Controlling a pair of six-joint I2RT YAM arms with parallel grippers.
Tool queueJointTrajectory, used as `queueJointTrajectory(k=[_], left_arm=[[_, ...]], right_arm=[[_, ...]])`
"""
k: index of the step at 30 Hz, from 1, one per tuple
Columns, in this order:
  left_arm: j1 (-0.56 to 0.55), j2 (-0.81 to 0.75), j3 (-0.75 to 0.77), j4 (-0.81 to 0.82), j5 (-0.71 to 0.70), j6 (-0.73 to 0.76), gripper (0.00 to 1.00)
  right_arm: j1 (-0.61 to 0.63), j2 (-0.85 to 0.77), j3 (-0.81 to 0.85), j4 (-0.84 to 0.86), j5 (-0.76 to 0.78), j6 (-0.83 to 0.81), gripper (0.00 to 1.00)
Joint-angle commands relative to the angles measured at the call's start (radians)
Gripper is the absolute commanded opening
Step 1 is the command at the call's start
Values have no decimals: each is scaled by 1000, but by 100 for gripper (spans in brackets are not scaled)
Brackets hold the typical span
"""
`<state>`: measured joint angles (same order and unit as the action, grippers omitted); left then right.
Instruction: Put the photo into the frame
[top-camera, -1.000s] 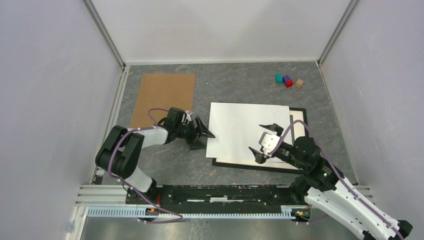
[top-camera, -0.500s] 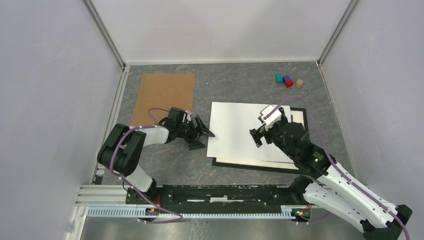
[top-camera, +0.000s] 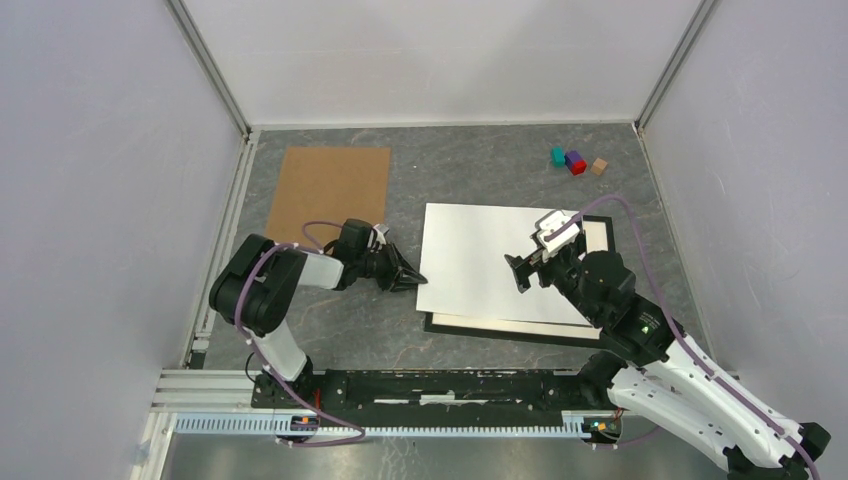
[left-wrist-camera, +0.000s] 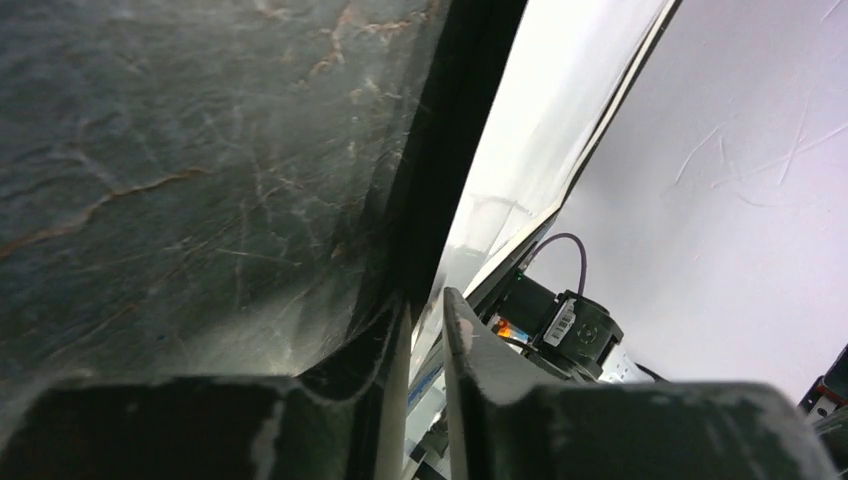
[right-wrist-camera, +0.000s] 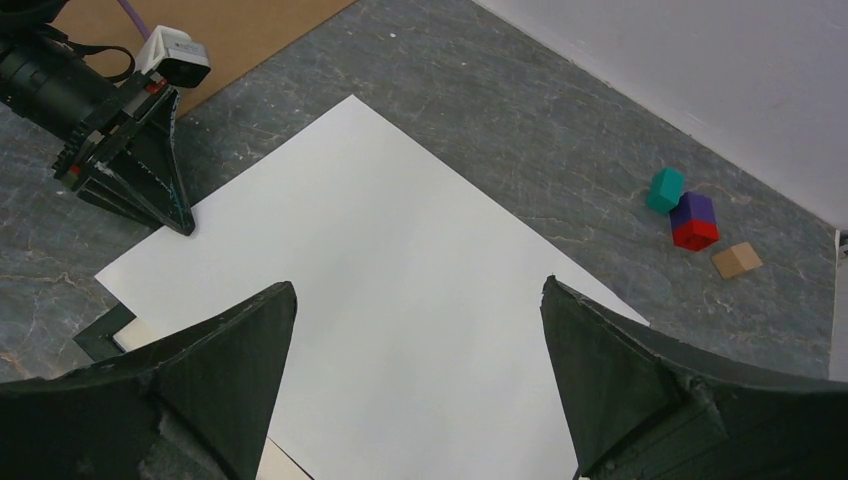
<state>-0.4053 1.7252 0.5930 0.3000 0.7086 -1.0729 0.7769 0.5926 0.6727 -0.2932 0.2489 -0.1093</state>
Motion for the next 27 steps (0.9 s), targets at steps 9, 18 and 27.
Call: queueJointTrajectory(k=[9,18,27], left_arm=[[-100,-78,57,29,-8,-33,2],[-103,-129,123,-151,9,21,2],[-99,-147,120,-115,154,-70,2]], right_arm=[[0,-8,-19,37,47,11,98],[1,-11,-9,22,58,13,98],[1,-13,-21,26,62,23,98]])
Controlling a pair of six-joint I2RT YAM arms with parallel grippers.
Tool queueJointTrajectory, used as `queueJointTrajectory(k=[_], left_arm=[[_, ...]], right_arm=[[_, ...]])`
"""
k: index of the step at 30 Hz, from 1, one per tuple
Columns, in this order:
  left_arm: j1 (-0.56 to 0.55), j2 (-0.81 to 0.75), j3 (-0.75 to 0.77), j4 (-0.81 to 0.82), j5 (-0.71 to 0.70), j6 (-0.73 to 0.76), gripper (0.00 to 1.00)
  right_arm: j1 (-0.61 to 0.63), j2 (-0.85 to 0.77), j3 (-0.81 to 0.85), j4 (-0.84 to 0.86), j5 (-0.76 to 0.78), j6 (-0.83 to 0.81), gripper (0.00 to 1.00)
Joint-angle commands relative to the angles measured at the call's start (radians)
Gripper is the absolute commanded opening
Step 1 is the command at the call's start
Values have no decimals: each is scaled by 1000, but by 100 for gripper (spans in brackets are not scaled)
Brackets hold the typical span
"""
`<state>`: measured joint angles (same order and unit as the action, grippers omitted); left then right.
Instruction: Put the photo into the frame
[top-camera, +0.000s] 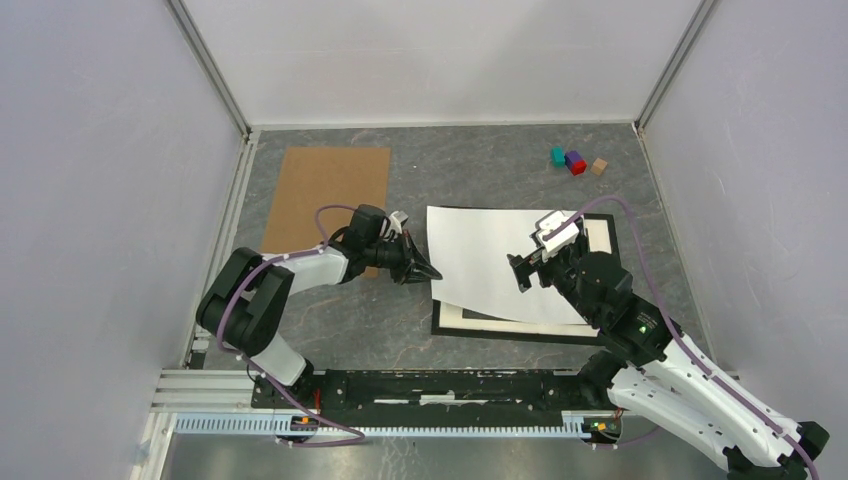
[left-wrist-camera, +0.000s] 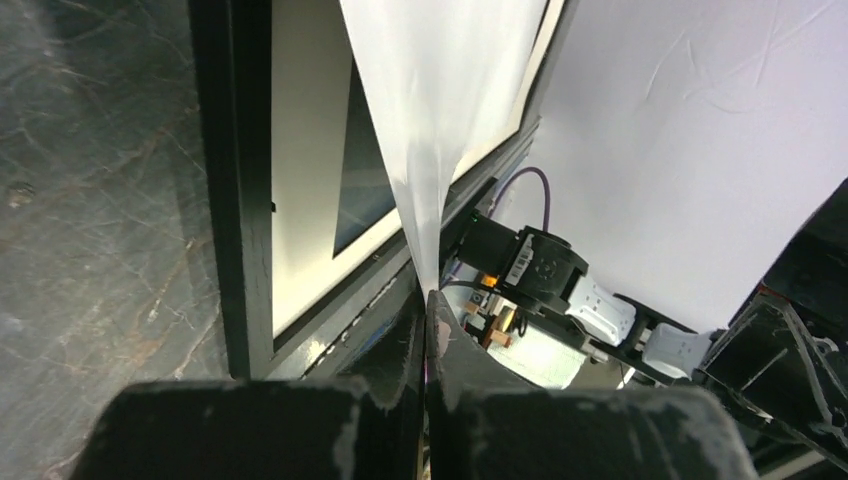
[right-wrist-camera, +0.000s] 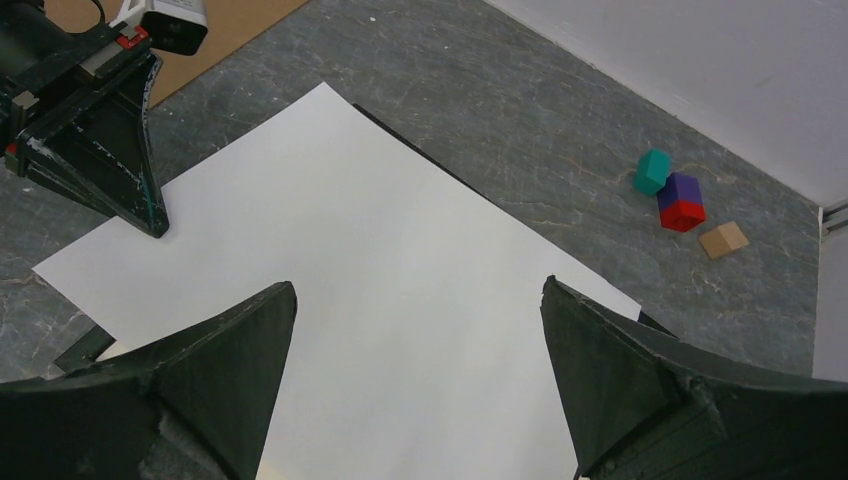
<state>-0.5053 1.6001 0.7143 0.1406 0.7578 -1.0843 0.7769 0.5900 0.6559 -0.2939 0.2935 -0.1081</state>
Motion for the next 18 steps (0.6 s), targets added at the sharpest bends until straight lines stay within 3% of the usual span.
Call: queueJointTrajectory(k=[1,10,18], left_arm=[[0,-27,-10,46,112,-67,2],[-31,-77,-19,96,124,-180,2],[-77,-122,31,318,103,-466,2]], right_arm=[[1,-10,-4,27,16,23,98],[1,-17,-2,20,21,24,98],[1,-19,4,17,24,31,98]])
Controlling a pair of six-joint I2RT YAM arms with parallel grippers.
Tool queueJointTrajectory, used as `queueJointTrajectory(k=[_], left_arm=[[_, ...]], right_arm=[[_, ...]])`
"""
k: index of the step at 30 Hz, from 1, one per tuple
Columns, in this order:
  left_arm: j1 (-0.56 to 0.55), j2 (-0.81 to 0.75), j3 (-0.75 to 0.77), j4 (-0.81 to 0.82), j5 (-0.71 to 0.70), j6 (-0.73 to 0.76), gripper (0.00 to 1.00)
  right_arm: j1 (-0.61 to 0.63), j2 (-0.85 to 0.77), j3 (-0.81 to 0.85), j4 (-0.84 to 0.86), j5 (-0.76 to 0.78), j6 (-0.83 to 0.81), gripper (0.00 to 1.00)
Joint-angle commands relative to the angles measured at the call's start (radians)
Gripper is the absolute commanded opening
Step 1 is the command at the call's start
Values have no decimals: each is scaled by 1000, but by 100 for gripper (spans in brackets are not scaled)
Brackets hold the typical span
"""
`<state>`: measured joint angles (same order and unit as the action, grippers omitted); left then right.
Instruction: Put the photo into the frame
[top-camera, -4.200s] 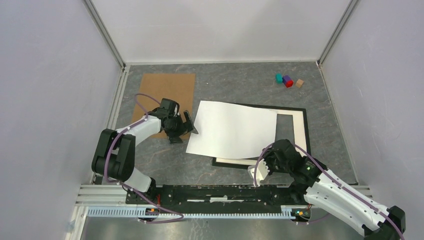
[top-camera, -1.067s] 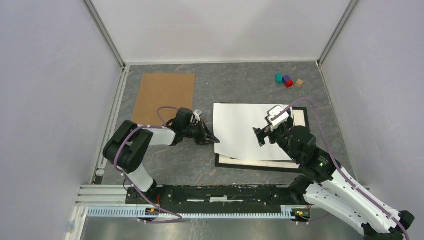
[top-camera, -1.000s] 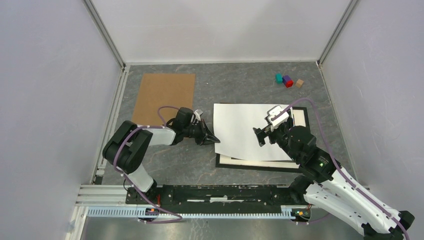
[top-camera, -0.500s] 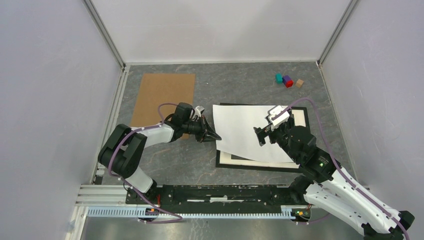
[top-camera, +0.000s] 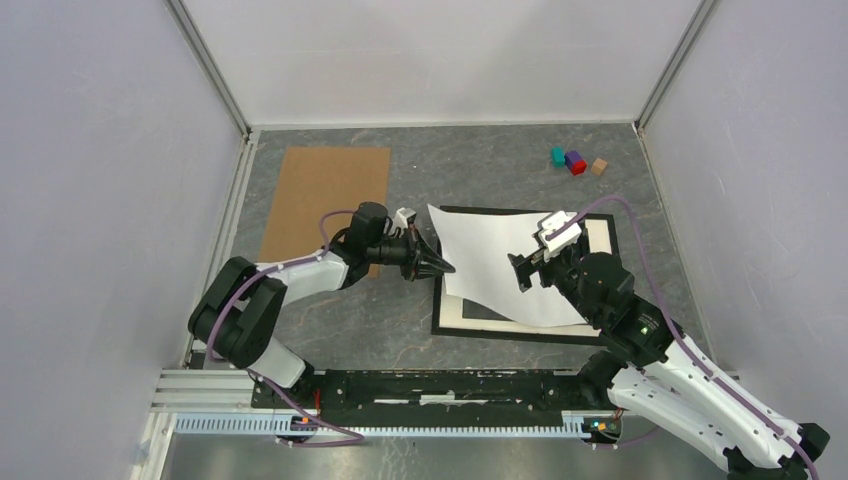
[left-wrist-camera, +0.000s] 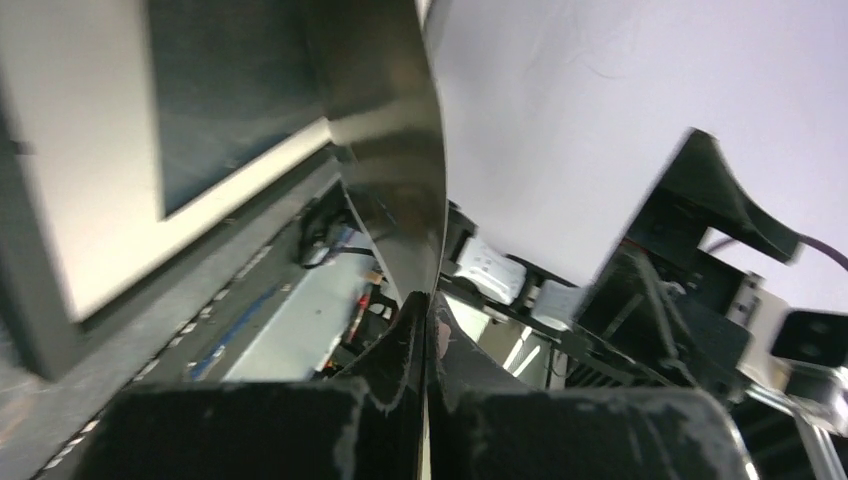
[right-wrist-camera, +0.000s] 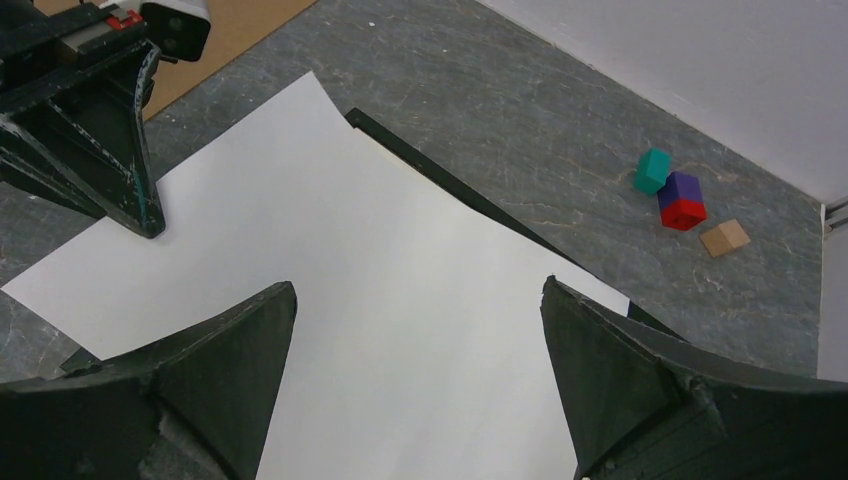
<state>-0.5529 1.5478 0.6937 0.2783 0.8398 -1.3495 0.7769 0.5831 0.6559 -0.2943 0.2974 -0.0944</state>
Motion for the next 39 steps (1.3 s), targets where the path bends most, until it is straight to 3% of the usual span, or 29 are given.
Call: queueJointTrajectory(k=[1,4,10,15,22,24,27,31,36,39], left_arm=[[-37,-77,54,214,24,-229,2],[-60,-120,81,241,20,-228,2],[-70,-109,247,-424,25,434,2],[-47,-29,180,-516,19,602,2],[-12,59,310,-786,-31,919,2],[-12,90,348,-788,-25,933,2],[-12,120,346,-675,-31,820,2],[-17,109,240,-390,-41,585,2],[-42,93,224,-310,-130,605,2],[-42,116,205,-230,-128,523,2]], right_arm=[[1,-15,5,16,22,18,98],[2,-24,7,14,27,17,98],[1,-33,1,22,31,24,98],[1,-30,15,17,31,25,98],[1,-48,15,13,39,28,98],[1,-48,10,16,40,34,98],[0,-51,5,19,39,40,98],[1,-59,3,11,45,39,98],[1,-75,-11,17,60,39,98],[1,-71,-12,16,60,39,98]])
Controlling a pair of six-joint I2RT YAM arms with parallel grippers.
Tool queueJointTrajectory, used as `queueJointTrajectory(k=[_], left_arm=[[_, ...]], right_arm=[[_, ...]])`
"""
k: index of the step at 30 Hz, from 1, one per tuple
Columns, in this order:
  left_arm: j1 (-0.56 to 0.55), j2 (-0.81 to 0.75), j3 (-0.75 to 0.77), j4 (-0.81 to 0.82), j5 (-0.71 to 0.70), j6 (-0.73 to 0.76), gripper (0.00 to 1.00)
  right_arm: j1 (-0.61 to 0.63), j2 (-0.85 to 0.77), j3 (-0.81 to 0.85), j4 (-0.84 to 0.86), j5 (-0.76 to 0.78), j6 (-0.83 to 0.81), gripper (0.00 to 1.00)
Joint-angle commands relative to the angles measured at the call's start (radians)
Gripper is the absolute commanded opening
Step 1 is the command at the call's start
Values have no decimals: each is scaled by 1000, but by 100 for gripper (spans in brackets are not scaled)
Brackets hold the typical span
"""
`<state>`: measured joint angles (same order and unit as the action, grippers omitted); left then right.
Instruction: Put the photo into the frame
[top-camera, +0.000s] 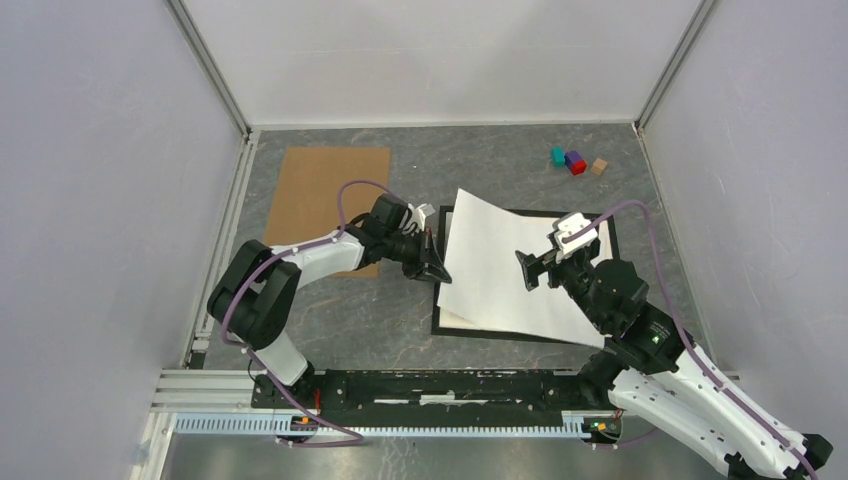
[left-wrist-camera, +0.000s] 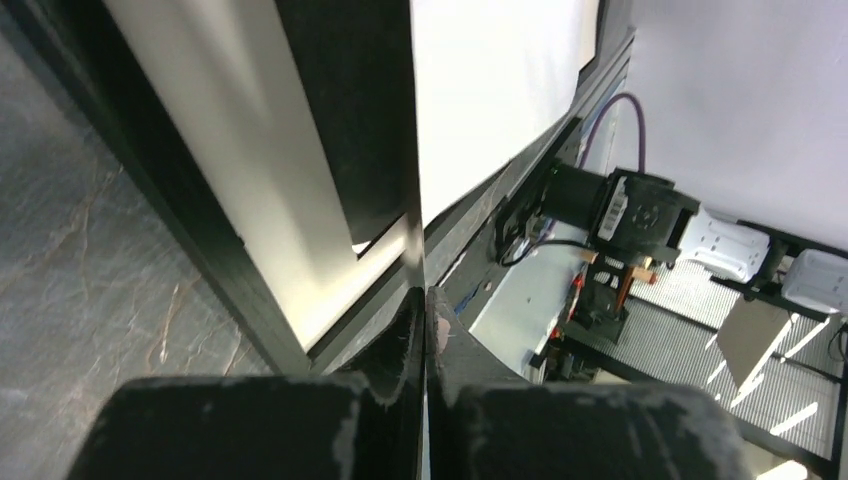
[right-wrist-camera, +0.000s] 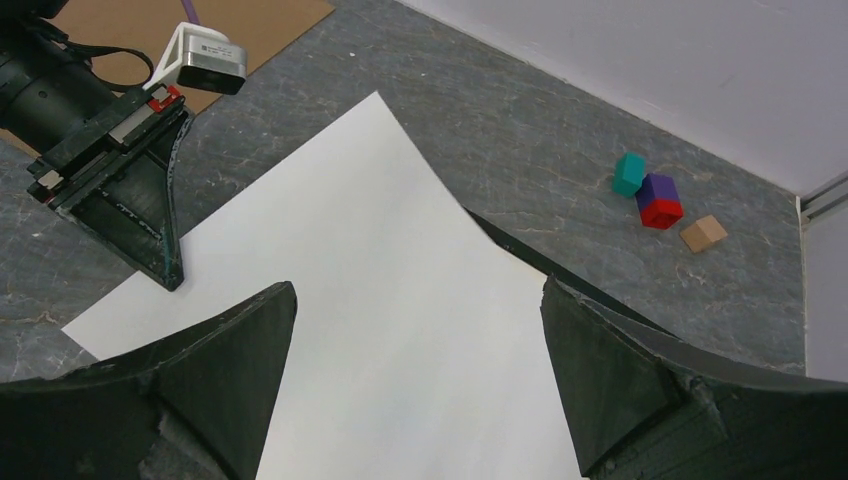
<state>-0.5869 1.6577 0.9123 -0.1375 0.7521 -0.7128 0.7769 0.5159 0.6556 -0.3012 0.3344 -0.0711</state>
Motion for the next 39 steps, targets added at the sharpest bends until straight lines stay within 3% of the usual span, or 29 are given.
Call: queueJointTrajectory(k=[1,5,22,33,39], left_arm=[[-8,9,-30,239,-43,-159,2],[-1,-17,-113,419,-82,-337,2],[-45,24,-33,245,60,-225,2],[-47,21,-46,189,26,-203,2],[-74,37,-58,261,-56,-267,2]], right_arm=[[1,-1,-11,23,23,16,98],[1,-3,-5,20,26,20,98],[0,-14,-14,21,40,19,98],[0,-10,-15,27,30,22,98],[0,-19,-21,37,30,25,98]])
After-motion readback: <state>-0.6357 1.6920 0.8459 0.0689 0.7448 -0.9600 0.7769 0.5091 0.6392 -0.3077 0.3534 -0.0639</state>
